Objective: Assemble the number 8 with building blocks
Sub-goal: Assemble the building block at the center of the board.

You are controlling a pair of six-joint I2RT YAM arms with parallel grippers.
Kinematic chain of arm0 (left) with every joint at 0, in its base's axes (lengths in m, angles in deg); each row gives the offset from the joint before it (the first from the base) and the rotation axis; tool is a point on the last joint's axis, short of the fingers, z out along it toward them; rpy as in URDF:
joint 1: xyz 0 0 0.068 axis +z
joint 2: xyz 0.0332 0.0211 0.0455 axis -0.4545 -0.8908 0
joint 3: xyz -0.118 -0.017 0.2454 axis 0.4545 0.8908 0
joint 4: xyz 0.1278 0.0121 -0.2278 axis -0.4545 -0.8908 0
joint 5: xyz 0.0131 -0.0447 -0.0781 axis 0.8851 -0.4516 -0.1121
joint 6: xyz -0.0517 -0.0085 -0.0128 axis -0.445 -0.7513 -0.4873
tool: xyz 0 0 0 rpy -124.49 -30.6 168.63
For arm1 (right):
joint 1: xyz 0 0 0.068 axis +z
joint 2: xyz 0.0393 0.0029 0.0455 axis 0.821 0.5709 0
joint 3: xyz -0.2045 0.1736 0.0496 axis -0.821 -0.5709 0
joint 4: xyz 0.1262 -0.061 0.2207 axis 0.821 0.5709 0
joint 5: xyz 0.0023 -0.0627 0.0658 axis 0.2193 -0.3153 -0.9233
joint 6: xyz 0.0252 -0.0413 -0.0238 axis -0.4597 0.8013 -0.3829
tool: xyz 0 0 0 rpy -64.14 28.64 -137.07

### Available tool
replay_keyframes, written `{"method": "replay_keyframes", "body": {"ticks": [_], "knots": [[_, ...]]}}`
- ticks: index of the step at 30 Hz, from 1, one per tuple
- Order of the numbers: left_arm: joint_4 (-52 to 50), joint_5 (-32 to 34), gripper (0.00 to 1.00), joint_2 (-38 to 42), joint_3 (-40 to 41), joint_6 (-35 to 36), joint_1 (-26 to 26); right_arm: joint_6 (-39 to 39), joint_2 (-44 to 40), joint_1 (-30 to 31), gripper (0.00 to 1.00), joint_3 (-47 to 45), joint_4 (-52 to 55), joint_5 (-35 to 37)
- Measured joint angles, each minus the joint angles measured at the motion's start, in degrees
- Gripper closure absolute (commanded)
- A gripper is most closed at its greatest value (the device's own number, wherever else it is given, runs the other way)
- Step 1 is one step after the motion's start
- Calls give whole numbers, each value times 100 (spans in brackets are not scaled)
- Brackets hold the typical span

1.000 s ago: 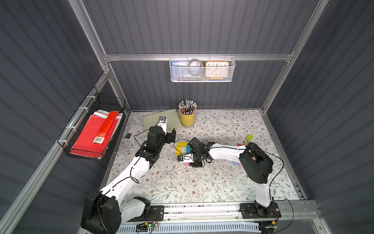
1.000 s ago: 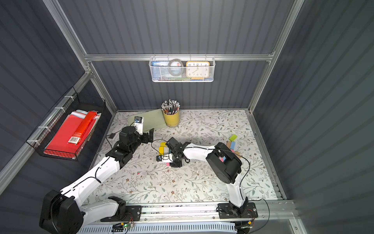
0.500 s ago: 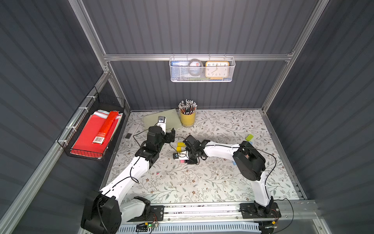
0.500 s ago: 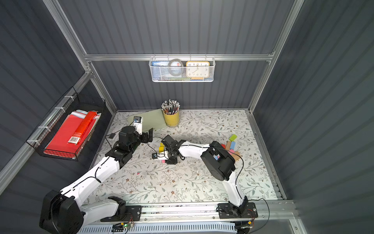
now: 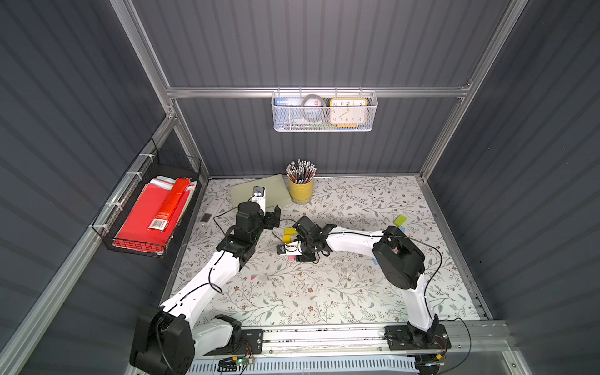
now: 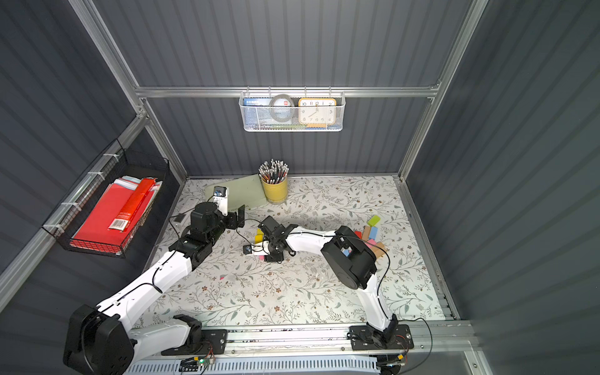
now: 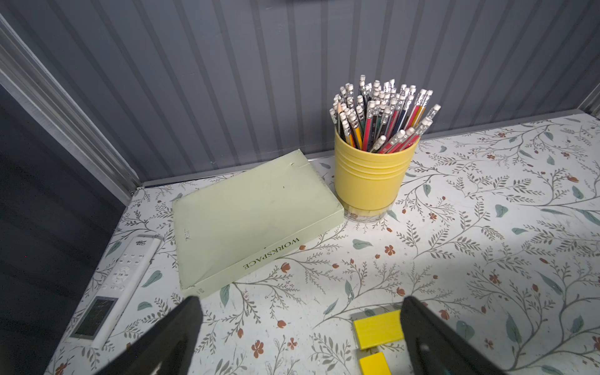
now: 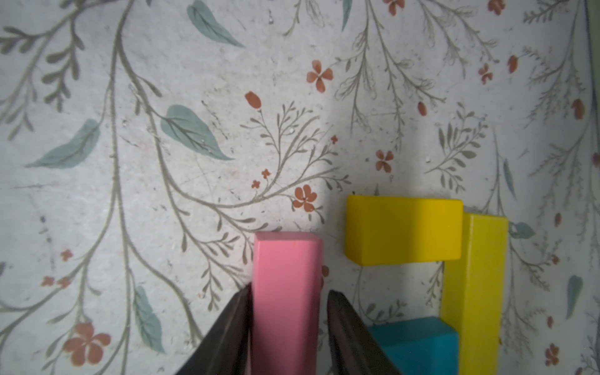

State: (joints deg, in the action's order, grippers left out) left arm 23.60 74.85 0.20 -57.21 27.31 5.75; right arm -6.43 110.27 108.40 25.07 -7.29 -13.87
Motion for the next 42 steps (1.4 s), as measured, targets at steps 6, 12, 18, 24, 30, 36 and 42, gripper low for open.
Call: {"method": "replay_keyframes", "body": {"ticks": [6,12,18,24,30,36,42], "knots": [[-4,111,1,20,81,2,0,118,7,4,56,-2,-94,94],[-2,177,1,42,87,2,0,221,13,4,56,-2,-164,190],[-2,216,1,48,87,0,0,243,33,4,57,-2,-258,236],[-2,240,1,70,87,0,0,238,46,4,56,-2,-330,295],[0,264,1,70,90,2,0,238,55,4,53,-2,-387,299],[-2,306,1,72,90,0,0,103,9,4,42,-94,-601,251],[4,328,1,131,122,0,0,-293,-949,0,38,-811,-955,136]]}}
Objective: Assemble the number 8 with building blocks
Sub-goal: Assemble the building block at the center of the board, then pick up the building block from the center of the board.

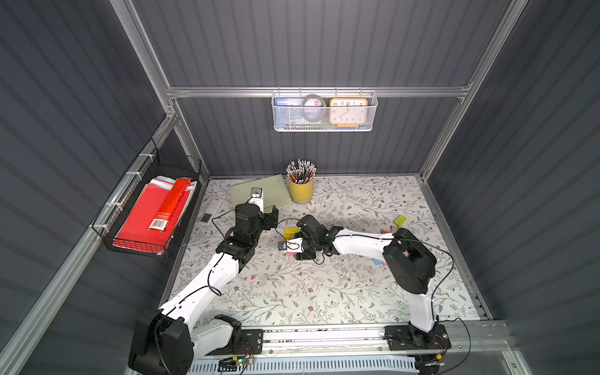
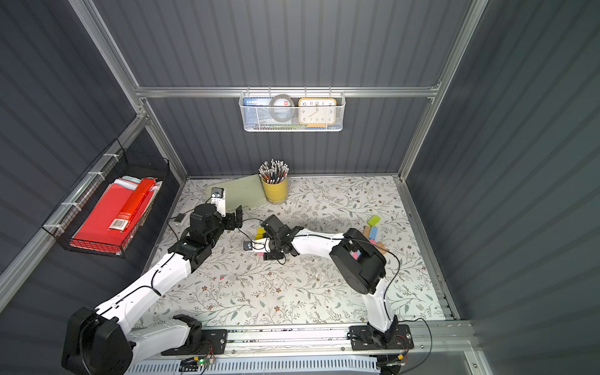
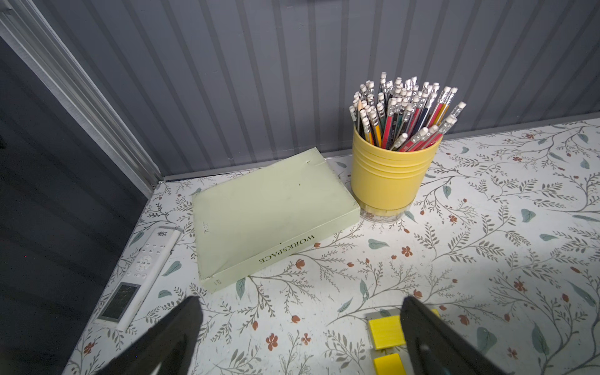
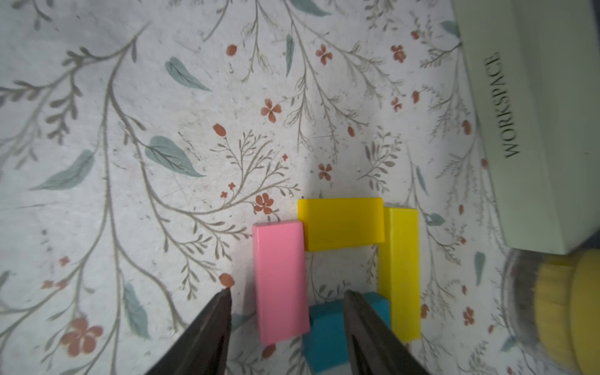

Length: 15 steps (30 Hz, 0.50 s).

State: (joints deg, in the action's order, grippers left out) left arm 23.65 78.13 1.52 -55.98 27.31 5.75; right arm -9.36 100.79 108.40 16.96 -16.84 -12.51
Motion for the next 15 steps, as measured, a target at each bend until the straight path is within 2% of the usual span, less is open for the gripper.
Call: {"method": "replay_keyframes", "body": {"ticks": [4,8,15], "knots": [[9,-7,1,39,20,-24,0,-658,-1220,-59,35,-789,-522,-74],[55,-138,1,42,20,-72,0,-1906,-2369,-328,31,-1475,-857,-48],[197,-717,1,26,20,-122,0,-4524,-3585,-1582,29,-2396,-450,673]]}}
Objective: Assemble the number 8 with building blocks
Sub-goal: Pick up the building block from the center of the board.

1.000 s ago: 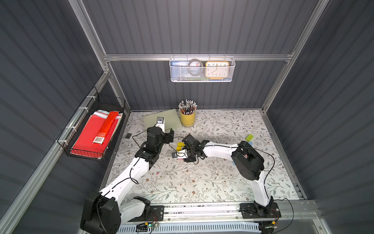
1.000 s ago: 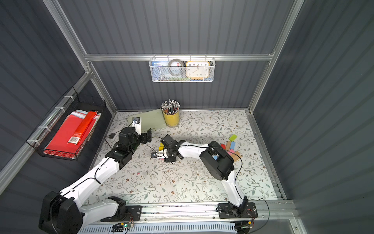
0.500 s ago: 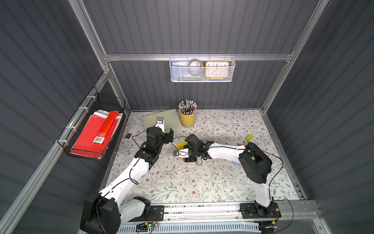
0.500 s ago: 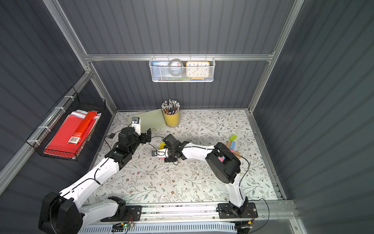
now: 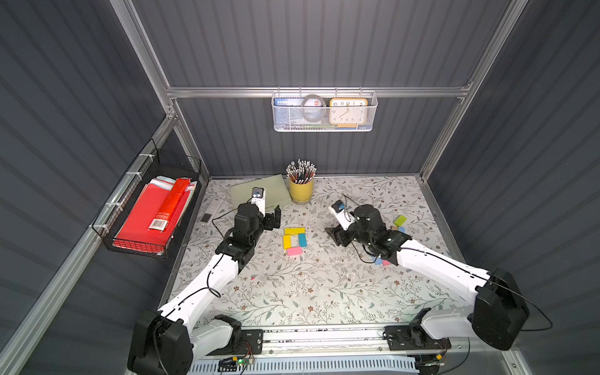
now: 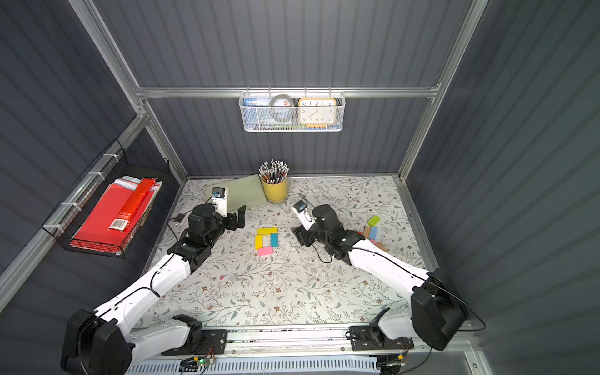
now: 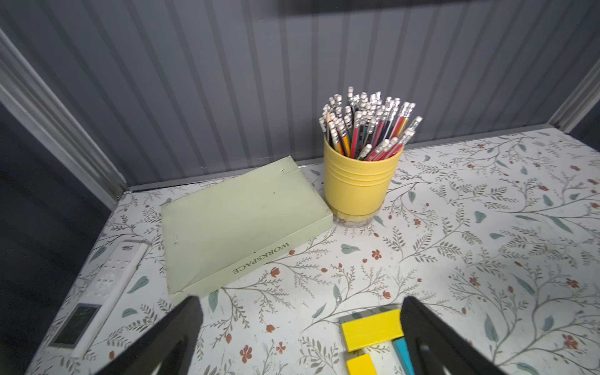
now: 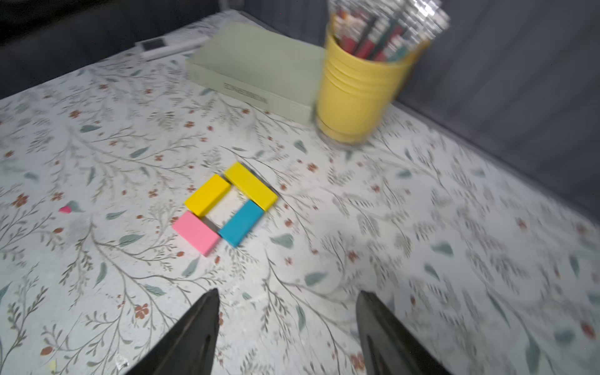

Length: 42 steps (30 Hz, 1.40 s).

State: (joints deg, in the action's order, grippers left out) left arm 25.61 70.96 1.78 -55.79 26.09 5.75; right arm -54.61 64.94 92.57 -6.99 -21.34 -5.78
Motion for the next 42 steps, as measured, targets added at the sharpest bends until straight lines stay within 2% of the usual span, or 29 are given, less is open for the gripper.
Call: {"method": "replay_keyframes", "body": {"ticks": [5,9,14,18,24,42], "knots": [[55,-492,1,-181,-2,0,0,-1300,-660,-927,29,-535,791,739],[48,-763,1,-310,-4,2,-2,-1845,-1023,-1113,30,-798,1353,1027],[52,-1038,1,-310,-11,22,-20,-2345,-922,-1246,35,-1054,1871,925],[52,-1156,1,-310,-13,42,-79,-2649,-420,-1270,38,-1088,2240,848],[50,-1228,1,-310,-13,72,-83,-2776,190,-1272,41,-1084,2420,852],[7,-1228,1,-310,-35,111,-83,-2710,750,-1281,49,-859,2170,1034]]}}
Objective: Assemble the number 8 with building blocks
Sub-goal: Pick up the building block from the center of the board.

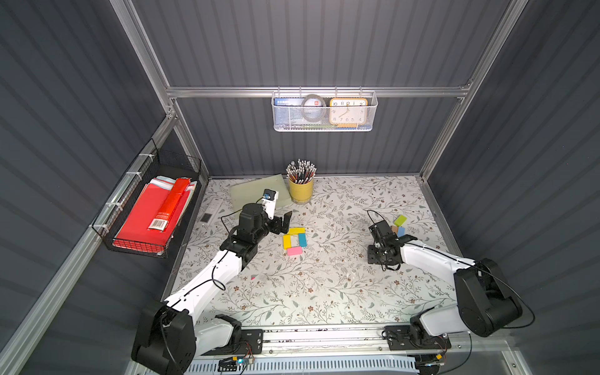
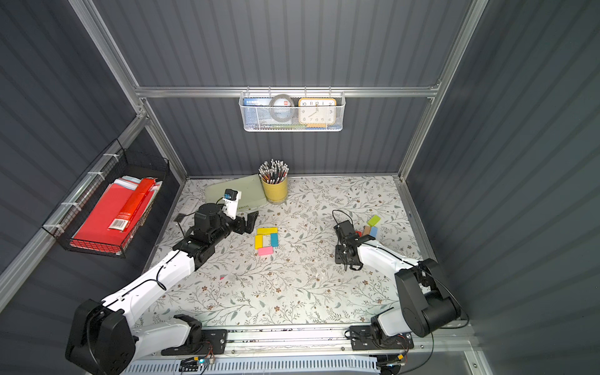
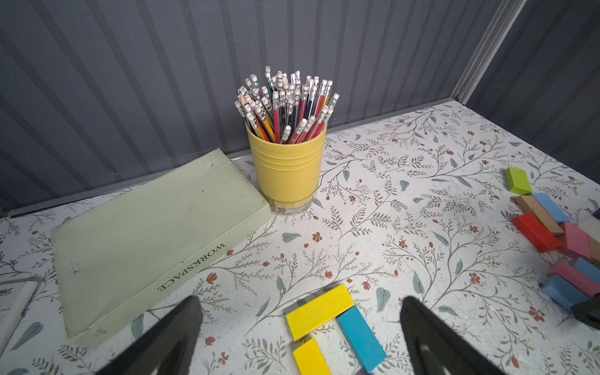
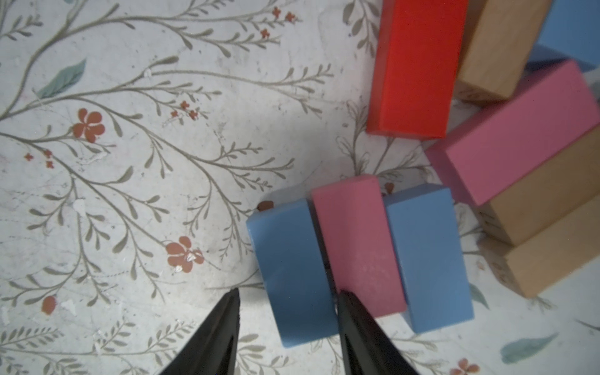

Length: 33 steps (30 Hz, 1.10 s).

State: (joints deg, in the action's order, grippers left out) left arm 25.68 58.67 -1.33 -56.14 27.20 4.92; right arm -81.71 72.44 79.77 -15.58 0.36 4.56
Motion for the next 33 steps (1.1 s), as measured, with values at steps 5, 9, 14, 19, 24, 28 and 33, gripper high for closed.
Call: {"method": "replay_keyframes", "body": {"ticks": [5,9,14,19,24,28,33], "knots": [[-4,0,1,0,0,22,0,7,133,0,55,114,-39,-28],[-11,0,1,-2,-15,42,0,11,323,0,61,216,-83,-48],[-52,0,1,-11,-70,42,0,-15,435,81,61,219,-90,-87],[-81,0,1,-11,-76,44,0,-116,520,168,69,260,-105,-92],[-90,0,1,-13,-76,61,0,-195,570,262,77,306,-131,-70],[-94,9,1,-11,-79,61,0,-302,645,437,82,400,-120,-81],[-140,168,1,-11,-81,-7,0,-732,662,1084,82,706,76,-94]]}}
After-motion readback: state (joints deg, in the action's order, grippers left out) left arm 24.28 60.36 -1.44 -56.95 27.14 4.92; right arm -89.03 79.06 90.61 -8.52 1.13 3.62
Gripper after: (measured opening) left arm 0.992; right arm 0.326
